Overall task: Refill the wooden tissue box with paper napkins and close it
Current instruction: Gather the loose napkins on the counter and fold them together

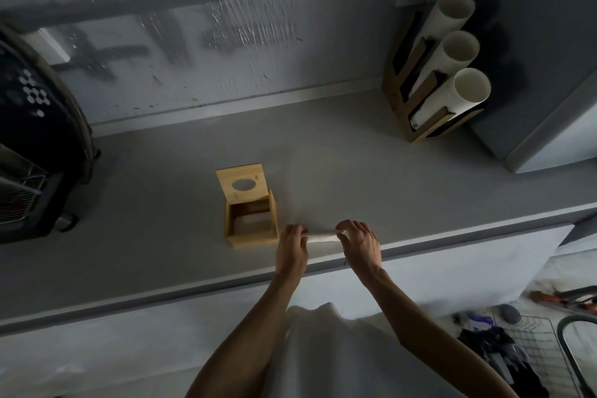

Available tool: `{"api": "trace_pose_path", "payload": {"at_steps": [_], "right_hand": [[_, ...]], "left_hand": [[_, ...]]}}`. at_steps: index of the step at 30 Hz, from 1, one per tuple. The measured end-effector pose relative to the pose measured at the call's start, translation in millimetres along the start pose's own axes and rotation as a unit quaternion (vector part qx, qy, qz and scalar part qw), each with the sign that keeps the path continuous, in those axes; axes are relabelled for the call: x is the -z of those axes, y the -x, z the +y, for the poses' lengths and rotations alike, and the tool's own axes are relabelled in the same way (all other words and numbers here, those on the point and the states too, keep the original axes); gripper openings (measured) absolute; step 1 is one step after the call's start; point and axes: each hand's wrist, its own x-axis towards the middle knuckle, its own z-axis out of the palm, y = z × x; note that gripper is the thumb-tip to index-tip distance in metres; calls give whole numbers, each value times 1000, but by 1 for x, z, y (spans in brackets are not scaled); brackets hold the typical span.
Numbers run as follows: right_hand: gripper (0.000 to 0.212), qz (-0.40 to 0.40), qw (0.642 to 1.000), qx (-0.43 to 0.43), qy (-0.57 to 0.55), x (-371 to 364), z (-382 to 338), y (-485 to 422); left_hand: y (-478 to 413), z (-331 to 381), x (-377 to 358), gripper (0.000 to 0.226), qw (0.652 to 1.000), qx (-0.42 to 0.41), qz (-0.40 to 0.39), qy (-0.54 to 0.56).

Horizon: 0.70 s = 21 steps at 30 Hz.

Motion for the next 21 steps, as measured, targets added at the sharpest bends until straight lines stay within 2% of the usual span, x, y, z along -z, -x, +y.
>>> {"api": "trace_pose_path", "payload": {"at_steps": [2,4,5,8,12,13,14,16,17,21], "right_hand": [[20,-9,998,-17,-54,-4,3,0],[32,-23,986,-55,-154,-9,5,0],[39,-32,973,-89,-209,-11,5,1],[57,-76,929,-177,-315,-11,1,4],[65,-116,902,-174,-377,-10,-10,10],[66,-121,897,-173,-388,-10,-12,11],[67,-123,891,-176,-400,-10,-13,11],[68,-118,874,-190,-432,-9,-15,9],[68,-119,865,-197,-446,-8,-16,8],[70,-131,855,-186,-466,-5,-21,6]], "left_hand": [[-2,-1,-2,22,999,30,-11,29],[-3,-5,-4,34,993,66,-38,92],[-2,-5,-4,46,987,80,-56,126],[1,-9,-11,105,972,96,-74,202],[5,2,-12,139,967,118,-68,217],[6,7,-10,139,964,120,-69,225],[7,12,-7,129,963,119,-79,229],[7,23,-2,71,957,141,-93,235],[6,23,-3,61,955,151,-90,238],[2,22,-10,73,956,141,-85,245]]}}
